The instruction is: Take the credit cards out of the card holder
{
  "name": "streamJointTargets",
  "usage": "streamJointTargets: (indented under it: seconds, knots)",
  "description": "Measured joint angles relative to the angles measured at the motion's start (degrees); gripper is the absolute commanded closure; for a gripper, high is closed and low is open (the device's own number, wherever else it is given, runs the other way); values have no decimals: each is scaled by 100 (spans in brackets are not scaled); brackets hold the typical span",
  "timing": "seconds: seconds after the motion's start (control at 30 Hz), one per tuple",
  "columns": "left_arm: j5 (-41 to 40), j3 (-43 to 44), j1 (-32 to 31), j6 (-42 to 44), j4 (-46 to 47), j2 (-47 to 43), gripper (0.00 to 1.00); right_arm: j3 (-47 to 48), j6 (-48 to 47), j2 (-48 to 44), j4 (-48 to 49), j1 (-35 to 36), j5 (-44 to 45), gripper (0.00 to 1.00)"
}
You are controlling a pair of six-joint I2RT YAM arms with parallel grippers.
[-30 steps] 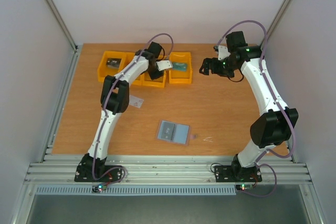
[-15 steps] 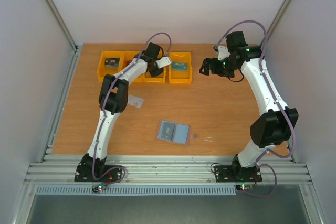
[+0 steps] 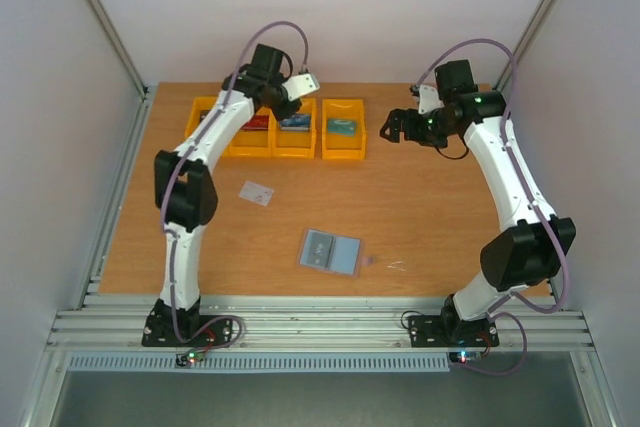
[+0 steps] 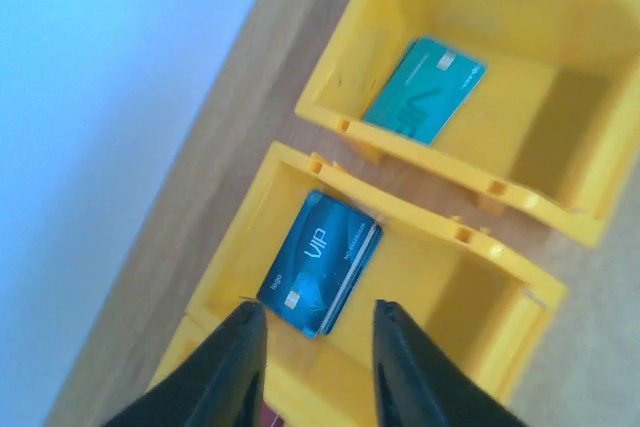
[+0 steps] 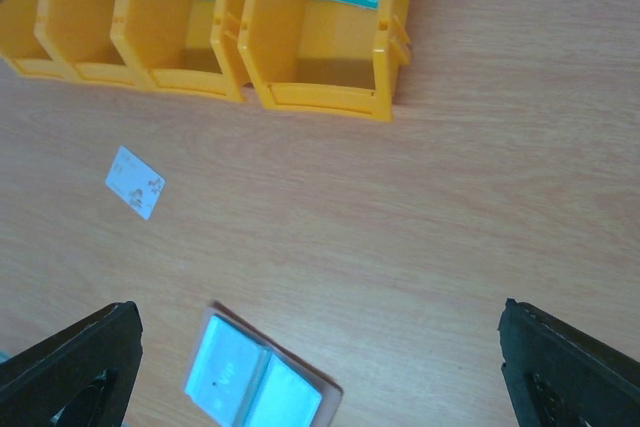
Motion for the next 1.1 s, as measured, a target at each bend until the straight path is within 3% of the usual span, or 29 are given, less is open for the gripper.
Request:
streamJointTargets:
  seconds: [0.03, 0.13, 0.3, 0.6, 0.73, 1.1]
  knots:
    - [55, 0, -2, 37, -142, -205, 46, -28, 39, -50, 11, 11, -2, 4]
    - [199, -37, -4, -70, -695, -990, 26, -57, 212, -125, -13, 120, 103, 4]
    - [363, -911, -9, -531, -1471, -2765, 9, -188, 743, -140, -118, 903, 824, 4]
    - [380, -3685, 136, -1757, -2424, -5731, 1, -1506, 2059, -85, -111, 3097, 1679, 5]
    - [577, -4774, 616, -2004, -2769, -6863, 1, -1589, 2647, 249, -17, 3851, 1945, 2]
    - [813, -5576, 1016, -1906, -2977, -8397, 1, -1860, 4262, 1182, 654, 5056, 2979, 9]
